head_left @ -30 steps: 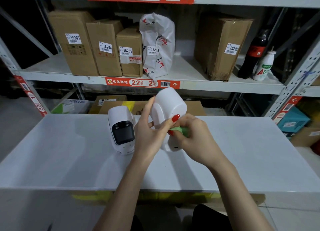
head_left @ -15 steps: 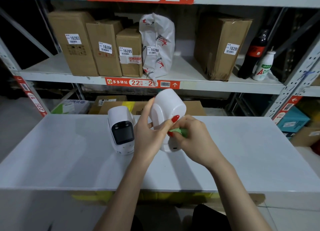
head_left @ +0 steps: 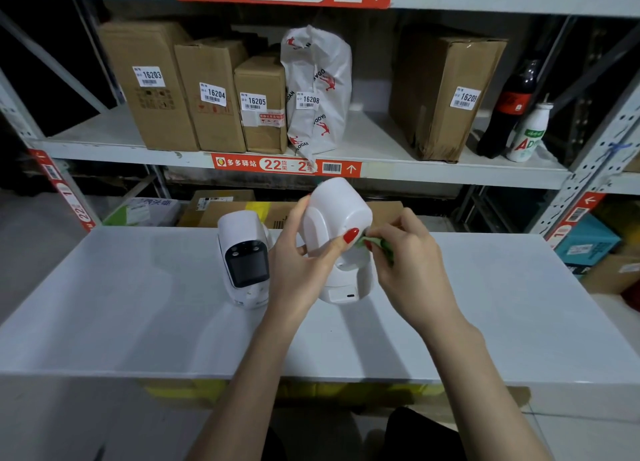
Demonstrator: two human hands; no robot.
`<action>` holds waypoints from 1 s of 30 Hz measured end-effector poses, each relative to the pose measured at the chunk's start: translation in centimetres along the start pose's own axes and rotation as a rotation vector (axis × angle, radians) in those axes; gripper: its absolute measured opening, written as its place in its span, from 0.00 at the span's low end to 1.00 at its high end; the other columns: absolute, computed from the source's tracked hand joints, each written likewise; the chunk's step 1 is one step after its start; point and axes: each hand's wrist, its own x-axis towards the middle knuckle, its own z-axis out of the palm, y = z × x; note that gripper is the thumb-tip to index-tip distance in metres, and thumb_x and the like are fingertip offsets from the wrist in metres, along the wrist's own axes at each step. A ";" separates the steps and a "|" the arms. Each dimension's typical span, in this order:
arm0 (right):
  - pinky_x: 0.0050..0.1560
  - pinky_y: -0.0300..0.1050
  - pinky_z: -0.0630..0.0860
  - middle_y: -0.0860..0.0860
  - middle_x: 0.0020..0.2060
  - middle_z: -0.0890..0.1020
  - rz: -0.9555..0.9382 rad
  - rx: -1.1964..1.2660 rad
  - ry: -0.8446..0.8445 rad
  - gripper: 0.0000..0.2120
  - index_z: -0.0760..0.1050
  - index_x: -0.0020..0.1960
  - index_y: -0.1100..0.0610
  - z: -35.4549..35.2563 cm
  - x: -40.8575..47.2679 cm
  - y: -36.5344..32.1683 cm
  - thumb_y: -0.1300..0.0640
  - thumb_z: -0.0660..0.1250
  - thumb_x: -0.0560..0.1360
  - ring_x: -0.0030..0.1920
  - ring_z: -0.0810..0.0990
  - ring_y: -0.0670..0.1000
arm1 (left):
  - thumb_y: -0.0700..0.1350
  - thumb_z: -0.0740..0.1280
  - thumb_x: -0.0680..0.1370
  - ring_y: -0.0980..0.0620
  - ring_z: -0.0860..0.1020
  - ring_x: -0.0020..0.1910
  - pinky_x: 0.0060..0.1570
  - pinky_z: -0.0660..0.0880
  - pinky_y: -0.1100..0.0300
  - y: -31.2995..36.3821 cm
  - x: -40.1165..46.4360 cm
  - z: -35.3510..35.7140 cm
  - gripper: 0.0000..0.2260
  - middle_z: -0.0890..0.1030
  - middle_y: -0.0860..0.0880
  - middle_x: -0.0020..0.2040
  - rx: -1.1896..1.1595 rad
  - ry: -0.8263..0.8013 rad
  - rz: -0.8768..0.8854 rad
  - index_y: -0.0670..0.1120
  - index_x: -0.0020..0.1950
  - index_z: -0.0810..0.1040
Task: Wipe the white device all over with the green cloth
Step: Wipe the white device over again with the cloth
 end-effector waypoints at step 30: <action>0.38 0.24 0.69 0.49 0.45 0.79 0.104 0.417 -0.292 0.08 0.82 0.46 0.53 -0.9 -0.1 -0.8 0.63 0.68 0.74 0.42 0.77 0.42 | 0.54 0.77 0.70 0.58 0.78 0.57 0.48 0.81 0.62 -0.1 0.2 0.0 0.31 0.77 0.56 0.64 -0.008 0.071 -0.045 0.61 0.70 0.70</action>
